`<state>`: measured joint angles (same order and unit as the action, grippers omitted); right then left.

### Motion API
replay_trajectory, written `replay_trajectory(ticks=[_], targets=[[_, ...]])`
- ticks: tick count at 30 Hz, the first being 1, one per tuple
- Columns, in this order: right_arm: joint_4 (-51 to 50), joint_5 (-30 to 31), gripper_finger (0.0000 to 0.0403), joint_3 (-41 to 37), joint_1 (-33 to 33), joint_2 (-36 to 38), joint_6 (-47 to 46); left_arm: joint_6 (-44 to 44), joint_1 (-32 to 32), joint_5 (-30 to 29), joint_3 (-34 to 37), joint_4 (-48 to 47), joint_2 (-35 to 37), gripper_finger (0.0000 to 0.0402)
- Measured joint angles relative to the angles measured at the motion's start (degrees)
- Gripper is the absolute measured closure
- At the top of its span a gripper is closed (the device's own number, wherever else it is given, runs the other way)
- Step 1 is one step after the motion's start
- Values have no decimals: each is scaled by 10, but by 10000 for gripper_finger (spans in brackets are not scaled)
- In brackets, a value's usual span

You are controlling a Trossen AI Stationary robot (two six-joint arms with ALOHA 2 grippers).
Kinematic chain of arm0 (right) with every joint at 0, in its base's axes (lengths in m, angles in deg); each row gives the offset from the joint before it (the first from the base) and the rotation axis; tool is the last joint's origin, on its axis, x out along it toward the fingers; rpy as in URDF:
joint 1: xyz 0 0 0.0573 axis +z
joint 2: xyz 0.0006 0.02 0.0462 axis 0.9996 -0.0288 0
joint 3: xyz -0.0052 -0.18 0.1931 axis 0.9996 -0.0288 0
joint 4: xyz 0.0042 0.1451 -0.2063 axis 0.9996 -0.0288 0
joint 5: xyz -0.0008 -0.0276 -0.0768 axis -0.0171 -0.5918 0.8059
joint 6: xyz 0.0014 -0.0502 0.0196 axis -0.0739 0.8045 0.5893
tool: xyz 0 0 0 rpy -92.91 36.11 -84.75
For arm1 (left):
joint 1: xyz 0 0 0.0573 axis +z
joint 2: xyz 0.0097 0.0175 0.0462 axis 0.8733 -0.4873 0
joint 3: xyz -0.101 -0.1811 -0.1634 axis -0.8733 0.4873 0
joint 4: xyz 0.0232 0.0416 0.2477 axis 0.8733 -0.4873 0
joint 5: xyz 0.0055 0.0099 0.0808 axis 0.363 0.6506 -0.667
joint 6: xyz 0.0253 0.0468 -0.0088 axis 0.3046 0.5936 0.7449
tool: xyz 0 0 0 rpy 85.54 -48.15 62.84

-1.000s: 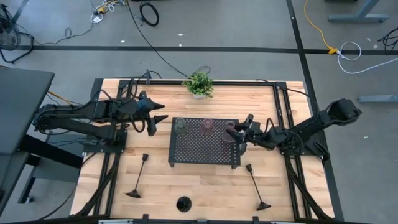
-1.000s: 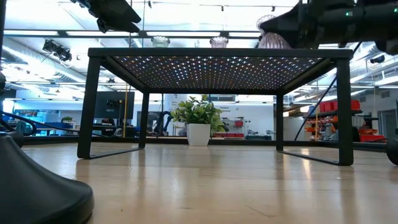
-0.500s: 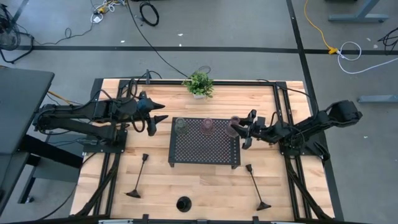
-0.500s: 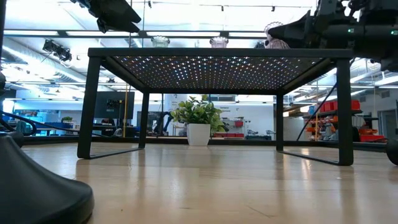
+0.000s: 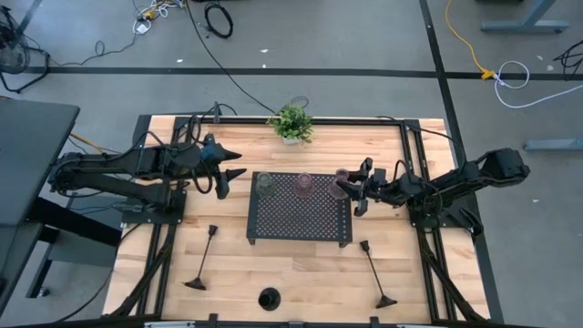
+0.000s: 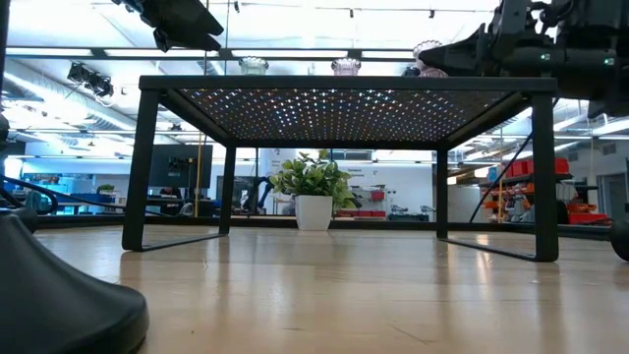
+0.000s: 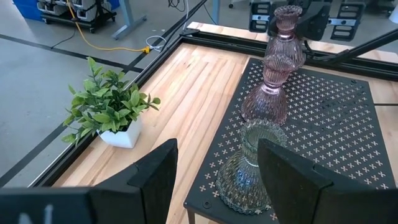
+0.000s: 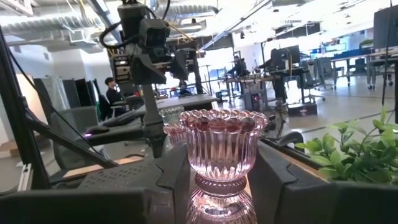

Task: Pick & Place candle stick holders
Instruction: Put the pink glass candle holder on the shelf aligned with the other glass candle holders

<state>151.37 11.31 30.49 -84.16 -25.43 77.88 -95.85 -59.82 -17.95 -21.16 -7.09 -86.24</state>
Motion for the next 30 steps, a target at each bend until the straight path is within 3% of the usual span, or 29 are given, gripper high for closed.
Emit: replay_trajectory(ticks=[30], targets=[[71, -30, 287, 2, -27, -97, -28, 2, 0, 0, 0, 3, 0, 177]])
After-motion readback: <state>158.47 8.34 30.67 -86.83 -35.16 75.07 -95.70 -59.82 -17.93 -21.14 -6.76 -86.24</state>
